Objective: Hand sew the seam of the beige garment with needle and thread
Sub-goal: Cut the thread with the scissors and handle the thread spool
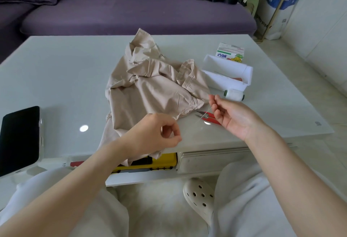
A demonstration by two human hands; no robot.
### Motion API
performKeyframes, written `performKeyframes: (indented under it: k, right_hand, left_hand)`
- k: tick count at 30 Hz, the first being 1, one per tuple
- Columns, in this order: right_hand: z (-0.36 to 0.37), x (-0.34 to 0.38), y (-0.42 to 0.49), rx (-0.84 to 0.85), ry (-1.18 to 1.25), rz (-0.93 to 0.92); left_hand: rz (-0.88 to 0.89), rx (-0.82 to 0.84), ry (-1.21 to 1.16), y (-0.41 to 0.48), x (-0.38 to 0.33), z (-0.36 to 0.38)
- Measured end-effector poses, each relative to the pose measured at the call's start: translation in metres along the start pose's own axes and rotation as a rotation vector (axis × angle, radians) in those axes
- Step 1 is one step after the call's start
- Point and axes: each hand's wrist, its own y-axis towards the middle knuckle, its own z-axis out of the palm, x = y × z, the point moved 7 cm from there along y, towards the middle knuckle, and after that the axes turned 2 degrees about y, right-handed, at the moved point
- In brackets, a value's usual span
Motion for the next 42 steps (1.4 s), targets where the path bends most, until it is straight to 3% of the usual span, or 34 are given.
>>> performKeyframes:
  k: [10, 17, 22, 25, 30, 35, 38, 42]
  right_hand:
    - [-0.021, 0.008, 0.013, -0.114, -0.066, -0.050]
    - [-0.025, 0.005, 0.012, -0.125, -0.088, -0.021]
    - [-0.025, -0.003, 0.008, -0.072, -0.357, 0.061]
    - [-0.028, -0.008, 0.004, -0.077, -0.568, 0.101]
    - [-0.024, -0.006, -0.008, -0.045, -0.679, -0.017]
    - [-0.004, -0.005, -0.024, 0.110, -0.751, -0.196]
    - [0.013, -0.013, -0.031, 0.225, -0.784, -0.257]
    - [0.030, -0.030, -0.035, 0.348, -0.810, -0.288]
  left_hand:
    - [-0.031, 0.220, 0.239, -0.008, 0.015, 0.015]
    - [0.007, 0.150, 0.253, -0.011, 0.016, 0.008]
    - [0.069, 0.023, 0.290, -0.008, 0.018, -0.005]
    - [0.070, 0.039, 0.330, -0.008, 0.019, -0.007]
    - [0.068, 0.028, 0.384, -0.005, 0.020, -0.005]
    - [-0.104, -0.152, 0.013, 0.008, 0.012, -0.015]
    - [-0.277, -0.139, -0.272, 0.014, 0.014, -0.004]
    - [-0.288, -0.127, -0.423, 0.016, 0.006, 0.012]
